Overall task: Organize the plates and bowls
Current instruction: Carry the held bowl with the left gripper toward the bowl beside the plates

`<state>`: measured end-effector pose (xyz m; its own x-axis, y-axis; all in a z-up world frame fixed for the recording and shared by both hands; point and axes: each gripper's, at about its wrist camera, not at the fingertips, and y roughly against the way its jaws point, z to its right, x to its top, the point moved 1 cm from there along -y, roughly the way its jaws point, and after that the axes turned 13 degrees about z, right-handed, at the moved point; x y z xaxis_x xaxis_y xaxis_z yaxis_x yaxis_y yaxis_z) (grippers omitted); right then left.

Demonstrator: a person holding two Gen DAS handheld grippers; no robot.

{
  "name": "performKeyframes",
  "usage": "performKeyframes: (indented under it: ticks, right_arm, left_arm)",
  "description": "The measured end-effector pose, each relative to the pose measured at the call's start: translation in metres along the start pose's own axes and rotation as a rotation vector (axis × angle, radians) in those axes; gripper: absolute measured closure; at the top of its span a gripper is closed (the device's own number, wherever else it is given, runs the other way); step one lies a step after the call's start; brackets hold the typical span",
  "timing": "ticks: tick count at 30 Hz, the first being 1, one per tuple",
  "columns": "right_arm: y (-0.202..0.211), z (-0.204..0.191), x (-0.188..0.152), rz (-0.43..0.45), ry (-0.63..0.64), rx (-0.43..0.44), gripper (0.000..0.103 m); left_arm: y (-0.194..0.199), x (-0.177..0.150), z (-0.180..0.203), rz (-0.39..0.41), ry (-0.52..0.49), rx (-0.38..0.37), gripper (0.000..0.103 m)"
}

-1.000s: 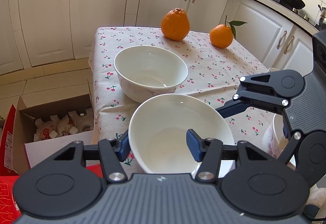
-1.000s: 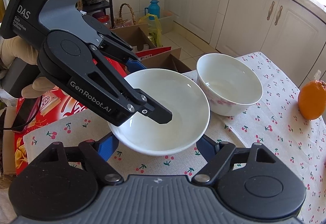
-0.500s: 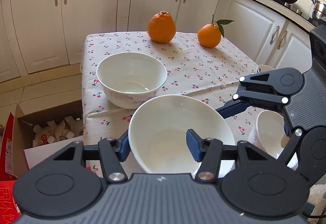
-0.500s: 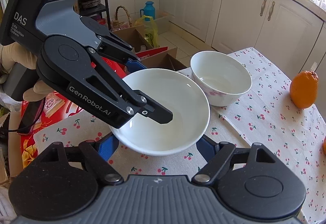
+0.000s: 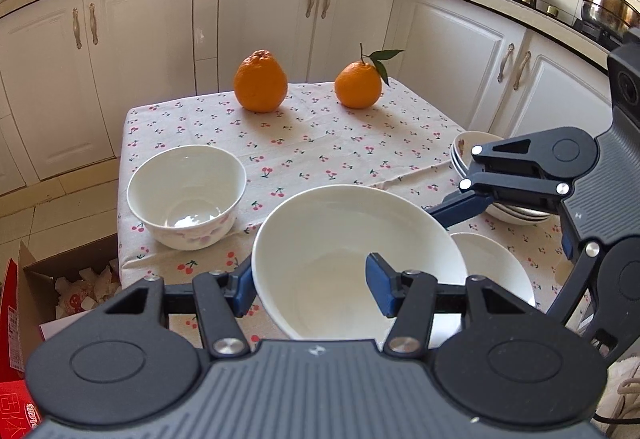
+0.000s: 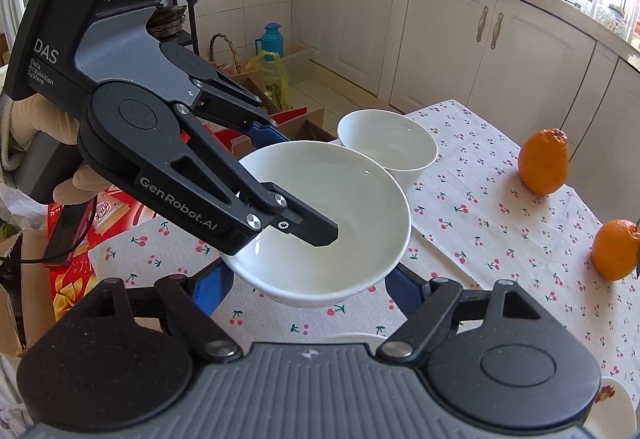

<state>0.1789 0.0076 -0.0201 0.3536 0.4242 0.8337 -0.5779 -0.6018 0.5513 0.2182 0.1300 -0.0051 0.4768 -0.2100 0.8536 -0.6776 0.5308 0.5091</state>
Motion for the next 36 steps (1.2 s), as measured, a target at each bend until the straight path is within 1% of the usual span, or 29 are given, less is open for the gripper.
performKeyframes:
  ticks: [9,18,27,36]
  right_arm:
    - [0.040,0.008,-0.013,0.023,-0.019,-0.055,0.017]
    - [0.071,0.013,-0.030,0.024,-0.041,-0.103,0.017]
    - [0.080,0.015,-0.050,0.000,-0.077,-0.112,0.017]
    - [0.078,0.019,-0.062,-0.019,-0.101,-0.103,0.017]
  left_arm:
    - [-0.004,0.010,0.039,0.022,-0.049,-0.044,0.048]
    - [-0.012,0.009,0.069,0.021,-0.075,-0.091,0.048]
    - [-0.023,-0.002,0.087,-0.014,-0.082,-0.114,0.048]
    - [-0.032,-0.010,0.092,-0.042,-0.085,-0.119,0.048]
